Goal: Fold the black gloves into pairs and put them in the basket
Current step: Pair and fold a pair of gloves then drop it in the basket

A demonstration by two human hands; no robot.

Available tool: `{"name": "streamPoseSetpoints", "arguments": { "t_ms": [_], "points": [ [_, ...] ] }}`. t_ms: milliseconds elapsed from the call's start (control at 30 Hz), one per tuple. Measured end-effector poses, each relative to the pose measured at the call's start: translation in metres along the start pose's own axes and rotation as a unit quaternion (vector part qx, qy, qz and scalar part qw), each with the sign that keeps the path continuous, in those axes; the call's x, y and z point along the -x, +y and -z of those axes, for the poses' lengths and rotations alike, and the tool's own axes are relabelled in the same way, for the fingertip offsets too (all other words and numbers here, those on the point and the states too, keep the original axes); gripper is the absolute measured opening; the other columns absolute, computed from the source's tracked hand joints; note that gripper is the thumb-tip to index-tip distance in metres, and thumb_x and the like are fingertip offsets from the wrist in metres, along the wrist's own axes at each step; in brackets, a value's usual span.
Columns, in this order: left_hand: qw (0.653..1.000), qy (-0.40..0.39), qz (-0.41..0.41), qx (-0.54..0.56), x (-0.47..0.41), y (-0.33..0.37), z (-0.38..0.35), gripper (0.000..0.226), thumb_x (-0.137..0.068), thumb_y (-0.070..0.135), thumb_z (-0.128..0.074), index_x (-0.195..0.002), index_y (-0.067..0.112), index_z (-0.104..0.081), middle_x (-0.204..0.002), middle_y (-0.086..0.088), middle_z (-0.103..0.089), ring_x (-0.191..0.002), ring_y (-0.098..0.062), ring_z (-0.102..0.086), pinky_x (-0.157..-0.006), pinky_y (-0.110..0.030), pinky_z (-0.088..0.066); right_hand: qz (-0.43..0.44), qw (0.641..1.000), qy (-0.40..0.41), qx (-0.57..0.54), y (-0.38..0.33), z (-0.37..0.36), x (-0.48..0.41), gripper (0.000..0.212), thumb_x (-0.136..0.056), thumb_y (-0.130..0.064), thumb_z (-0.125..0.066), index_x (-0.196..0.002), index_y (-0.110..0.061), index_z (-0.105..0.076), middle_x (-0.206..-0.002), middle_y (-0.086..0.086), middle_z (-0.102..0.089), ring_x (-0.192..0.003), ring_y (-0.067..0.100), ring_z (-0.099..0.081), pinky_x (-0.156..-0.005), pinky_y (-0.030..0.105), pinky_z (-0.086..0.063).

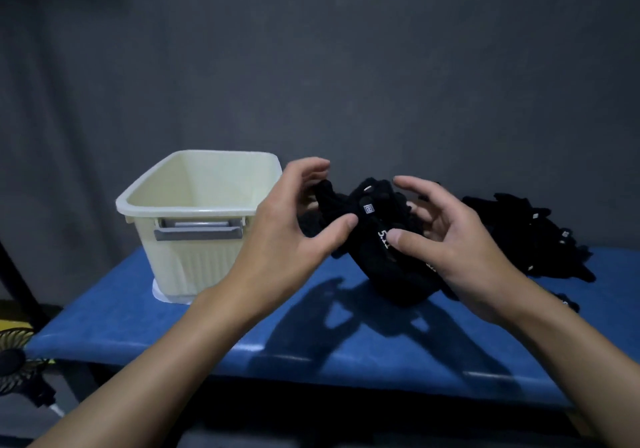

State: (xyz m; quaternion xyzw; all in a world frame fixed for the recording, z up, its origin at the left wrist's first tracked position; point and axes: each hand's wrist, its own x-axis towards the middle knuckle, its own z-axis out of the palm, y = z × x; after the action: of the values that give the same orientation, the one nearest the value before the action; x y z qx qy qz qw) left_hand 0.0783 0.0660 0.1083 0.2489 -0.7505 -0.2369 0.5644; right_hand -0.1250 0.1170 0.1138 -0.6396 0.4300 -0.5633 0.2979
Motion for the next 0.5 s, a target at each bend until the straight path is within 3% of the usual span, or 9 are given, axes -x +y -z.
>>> {"name": "streamPoseSetpoints", "arguments": {
  "t_ms": [200, 367, 433, 500],
  "points": [
    [0.983, 0.097, 0.080, 0.132, -0.027, 0.036, 0.023, 0.057, -0.084, 0.014, -0.078, -0.126, 0.022, -0.040, -0.110, -0.006, -0.066, -0.088, -0.013, -0.073, -0.075, -0.025, -0.058, 0.040, 0.997, 0.022, -0.059, -0.034, -0.029, -0.023, 0.056, -0.085, 0.003, -0.067, -0.133, -0.022, -0.051, -0.120, 0.009, -0.066, -0.111, 0.021, -0.066, -0.094, 0.038, -0.054],
    [0.966, 0.140, 0.116, 0.187, -0.048, 0.035, 0.050, 0.055, -0.084, 0.014, -0.079, -0.124, 0.024, -0.044, -0.106, -0.009, -0.071, -0.089, -0.027, -0.074, -0.087, -0.051, -0.059, 0.058, 0.996, -0.018, -0.061, -0.049, -0.058, -0.052, 0.053, -0.087, 0.005, -0.067, -0.132, -0.019, -0.050, -0.118, 0.007, -0.067, -0.111, 0.022, -0.066, -0.095, 0.039, -0.054],
    [0.963, 0.149, 0.115, 0.194, -0.056, 0.029, 0.060, 0.051, -0.084, 0.011, -0.078, -0.121, 0.026, -0.046, -0.106, -0.006, -0.073, -0.087, -0.024, -0.075, -0.087, -0.049, -0.059, 0.056, 0.997, -0.035, -0.049, -0.053, -0.069, -0.065, 0.056, -0.086, 0.005, -0.067, -0.131, -0.022, -0.048, -0.120, 0.004, -0.063, -0.109, 0.019, -0.066, -0.088, 0.032, -0.056],
    [0.963, 0.153, 0.112, 0.190, -0.064, 0.022, 0.070, 0.050, -0.083, 0.010, -0.078, -0.119, 0.026, -0.047, -0.108, -0.005, -0.072, -0.083, -0.021, -0.074, -0.077, -0.040, -0.060, 0.042, 0.997, -0.054, -0.038, -0.056, -0.080, -0.078, 0.066, -0.085, 0.004, -0.068, -0.136, -0.028, -0.042, -0.126, 0.003, -0.055, -0.105, 0.016, -0.068, -0.081, 0.030, -0.058]
  ]
}}
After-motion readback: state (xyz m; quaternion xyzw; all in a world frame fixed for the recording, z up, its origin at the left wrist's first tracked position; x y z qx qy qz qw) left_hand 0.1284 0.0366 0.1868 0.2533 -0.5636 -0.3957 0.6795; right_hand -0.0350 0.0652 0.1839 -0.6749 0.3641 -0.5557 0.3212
